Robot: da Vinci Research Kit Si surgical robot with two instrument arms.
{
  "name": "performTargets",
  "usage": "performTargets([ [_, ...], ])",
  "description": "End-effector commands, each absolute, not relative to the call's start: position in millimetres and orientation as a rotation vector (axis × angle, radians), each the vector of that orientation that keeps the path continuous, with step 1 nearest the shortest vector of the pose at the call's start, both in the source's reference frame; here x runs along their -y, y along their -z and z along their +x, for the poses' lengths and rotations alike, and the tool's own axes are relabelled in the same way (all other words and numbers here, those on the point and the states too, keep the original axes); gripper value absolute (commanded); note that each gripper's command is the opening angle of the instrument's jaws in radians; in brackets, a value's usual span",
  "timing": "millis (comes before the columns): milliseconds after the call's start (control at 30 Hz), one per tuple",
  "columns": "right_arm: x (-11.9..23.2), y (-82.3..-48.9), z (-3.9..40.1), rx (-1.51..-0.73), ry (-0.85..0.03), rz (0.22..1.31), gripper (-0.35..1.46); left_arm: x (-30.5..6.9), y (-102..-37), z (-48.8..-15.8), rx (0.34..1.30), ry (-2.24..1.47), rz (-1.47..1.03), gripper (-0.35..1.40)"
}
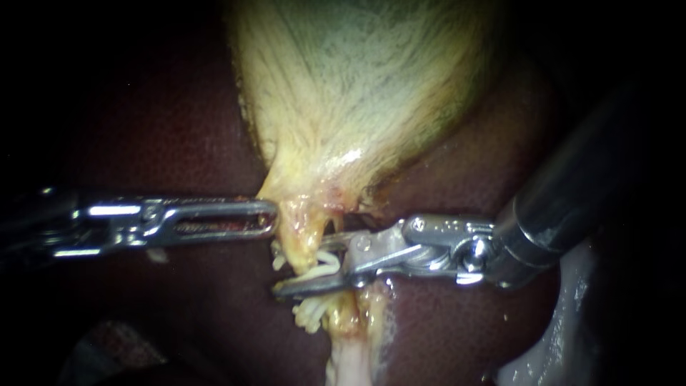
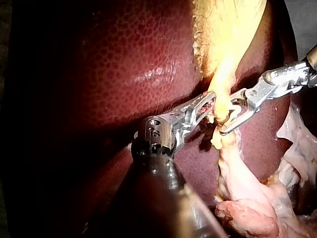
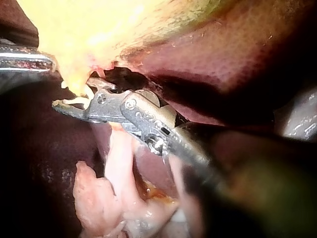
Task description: Clipping third clip left tube
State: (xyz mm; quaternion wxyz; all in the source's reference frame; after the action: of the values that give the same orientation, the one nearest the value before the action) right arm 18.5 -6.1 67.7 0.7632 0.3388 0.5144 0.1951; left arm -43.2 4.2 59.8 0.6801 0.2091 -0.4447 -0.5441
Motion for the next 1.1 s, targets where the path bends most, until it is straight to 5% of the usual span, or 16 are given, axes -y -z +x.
performTargets([
  [33,6.0,-67.7,18.5,-1.119,-0.425,0.736,0.26,-4.2,-59.8,-43.2,0.998,1.221,0.469,-0.35],
  [367,5.9,-67.6,18.5,-1.116,-0.427,0.733,0.17,-4.2,-59.8,-43.2,0.998,1.222,0.469,-0.35],
  [600,6.0,-67.8,18.0,-1.066,-0.432,0.699,-0.35,-4.2,-59.8,-43.2,0.998,1.221,0.470,-0.35],
  [1100,6.1,-68.1,17.8,-1.054,-0.433,0.690,-0.35,-4.2,-59.8,-43.3,0.998,1.221,0.470,-0.35],
])
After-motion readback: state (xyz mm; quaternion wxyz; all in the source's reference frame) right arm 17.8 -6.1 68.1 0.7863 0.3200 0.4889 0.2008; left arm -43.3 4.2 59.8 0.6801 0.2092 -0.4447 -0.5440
